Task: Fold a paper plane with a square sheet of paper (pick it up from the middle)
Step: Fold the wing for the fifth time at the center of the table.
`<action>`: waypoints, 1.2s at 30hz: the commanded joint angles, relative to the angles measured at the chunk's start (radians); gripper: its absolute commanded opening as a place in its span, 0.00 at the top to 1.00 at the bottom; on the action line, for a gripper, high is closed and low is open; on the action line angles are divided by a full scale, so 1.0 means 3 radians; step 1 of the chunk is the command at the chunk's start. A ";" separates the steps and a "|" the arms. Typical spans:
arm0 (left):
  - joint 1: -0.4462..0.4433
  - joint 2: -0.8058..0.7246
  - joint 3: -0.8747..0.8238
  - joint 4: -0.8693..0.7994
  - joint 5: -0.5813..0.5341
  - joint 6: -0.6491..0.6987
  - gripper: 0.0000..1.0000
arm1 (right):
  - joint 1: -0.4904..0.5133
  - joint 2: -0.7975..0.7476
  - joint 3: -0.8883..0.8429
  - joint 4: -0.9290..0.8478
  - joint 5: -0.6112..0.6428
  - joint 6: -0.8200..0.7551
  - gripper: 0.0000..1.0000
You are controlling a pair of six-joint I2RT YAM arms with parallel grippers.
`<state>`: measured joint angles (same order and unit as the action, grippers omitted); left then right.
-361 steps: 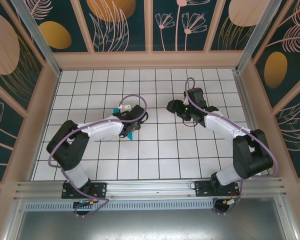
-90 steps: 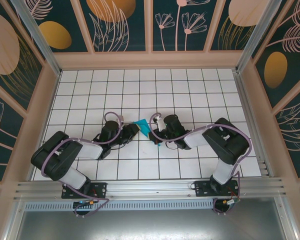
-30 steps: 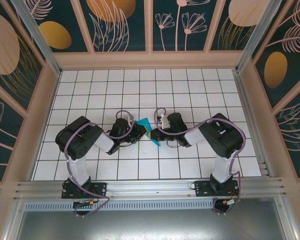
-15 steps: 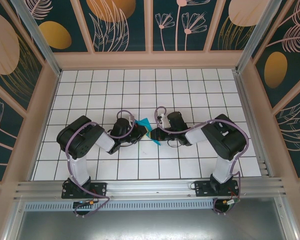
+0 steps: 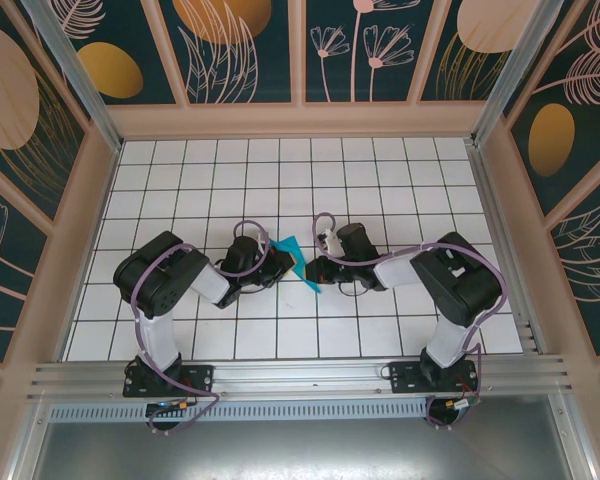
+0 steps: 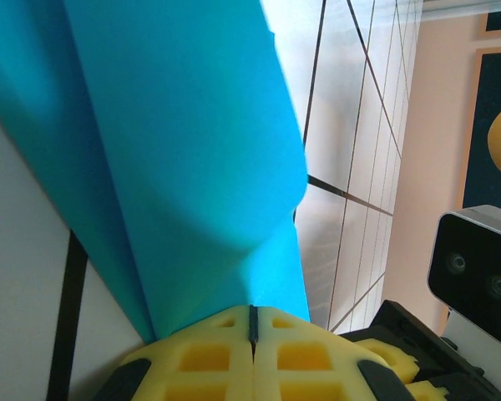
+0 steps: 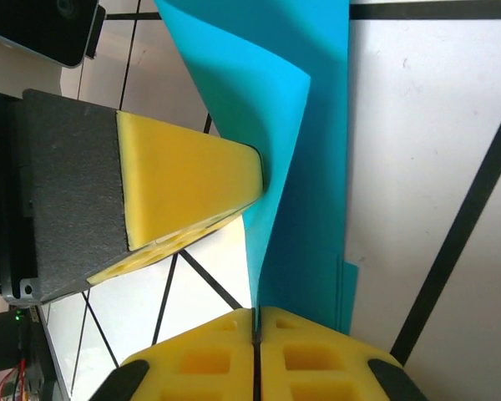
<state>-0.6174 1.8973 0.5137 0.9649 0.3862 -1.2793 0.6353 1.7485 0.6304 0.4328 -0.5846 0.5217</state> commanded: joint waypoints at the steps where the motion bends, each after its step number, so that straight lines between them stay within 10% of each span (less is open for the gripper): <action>1: -0.0010 0.0081 -0.0018 -0.0042 0.0009 0.0062 0.92 | -0.0016 0.0099 -0.0025 -0.0118 -0.0032 -0.0083 0.93; 36: -0.0008 0.0097 -0.0049 -0.0128 -0.0005 0.0069 0.94 | -0.0023 -0.0423 0.0199 -0.0986 0.0133 -0.0291 0.67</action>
<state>-0.6174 1.9011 0.5152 0.9657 0.3912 -1.2793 0.6315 1.6676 0.6678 0.1726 -0.5819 0.4503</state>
